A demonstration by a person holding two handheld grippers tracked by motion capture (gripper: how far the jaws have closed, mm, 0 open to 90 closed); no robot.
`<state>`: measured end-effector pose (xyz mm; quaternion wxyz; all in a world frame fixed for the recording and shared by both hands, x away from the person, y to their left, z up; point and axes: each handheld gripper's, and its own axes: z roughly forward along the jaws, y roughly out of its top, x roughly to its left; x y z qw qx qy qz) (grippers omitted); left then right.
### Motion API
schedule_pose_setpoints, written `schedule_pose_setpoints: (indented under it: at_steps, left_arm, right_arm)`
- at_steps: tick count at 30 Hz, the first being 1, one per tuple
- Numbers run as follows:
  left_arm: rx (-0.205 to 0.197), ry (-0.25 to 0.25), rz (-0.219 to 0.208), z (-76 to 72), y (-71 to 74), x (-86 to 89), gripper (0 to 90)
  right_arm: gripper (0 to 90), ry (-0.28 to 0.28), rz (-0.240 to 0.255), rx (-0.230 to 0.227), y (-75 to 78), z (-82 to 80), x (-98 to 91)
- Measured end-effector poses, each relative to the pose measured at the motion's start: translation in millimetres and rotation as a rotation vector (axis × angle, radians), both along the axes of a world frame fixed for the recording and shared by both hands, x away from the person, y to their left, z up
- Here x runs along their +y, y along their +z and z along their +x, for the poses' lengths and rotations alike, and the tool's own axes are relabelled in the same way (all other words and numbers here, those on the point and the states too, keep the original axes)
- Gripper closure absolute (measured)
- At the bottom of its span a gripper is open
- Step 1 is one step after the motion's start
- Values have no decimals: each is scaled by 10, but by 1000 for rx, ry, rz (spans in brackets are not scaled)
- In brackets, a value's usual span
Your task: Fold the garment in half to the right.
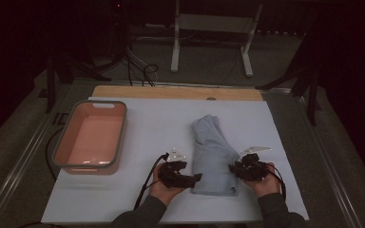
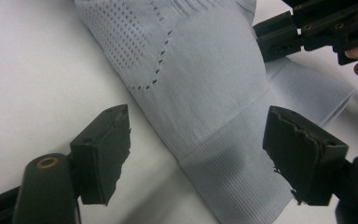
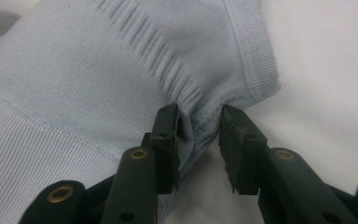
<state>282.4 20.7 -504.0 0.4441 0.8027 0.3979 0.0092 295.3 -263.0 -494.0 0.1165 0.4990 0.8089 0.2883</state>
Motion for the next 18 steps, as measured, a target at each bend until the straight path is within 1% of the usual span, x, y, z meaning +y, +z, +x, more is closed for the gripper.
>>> schedule_pose_setpoints:
  at_steps: [2, 3, 7, 10, 14, 18]
  left_arm:
    - [2, -3, 1, -2, -5, -6, 250]
    - [4, -8, 7, -4, -14, -19, 255]
    - [7, -12, 9, -6, -31, -35, 265]
    - [10, -12, 7, -6, -49, -47, 266]
    - [12, -5, 15, 11, -75, -62, 266]
    - [15, -10, 22, 21, -100, -83, 288]
  right_arm:
    - [696, 1, -4, 3, -3, 2, -1]
    - [717, 0, -14, 7, -7, 3, 3]
    - [733, -1, -21, 14, -14, 6, 3]
    - [732, -1, -19, 15, -16, 9, -2]
    - [728, -2, -16, 15, -17, 8, -4]
    - [724, -1, -12, 17, -17, 10, -8]
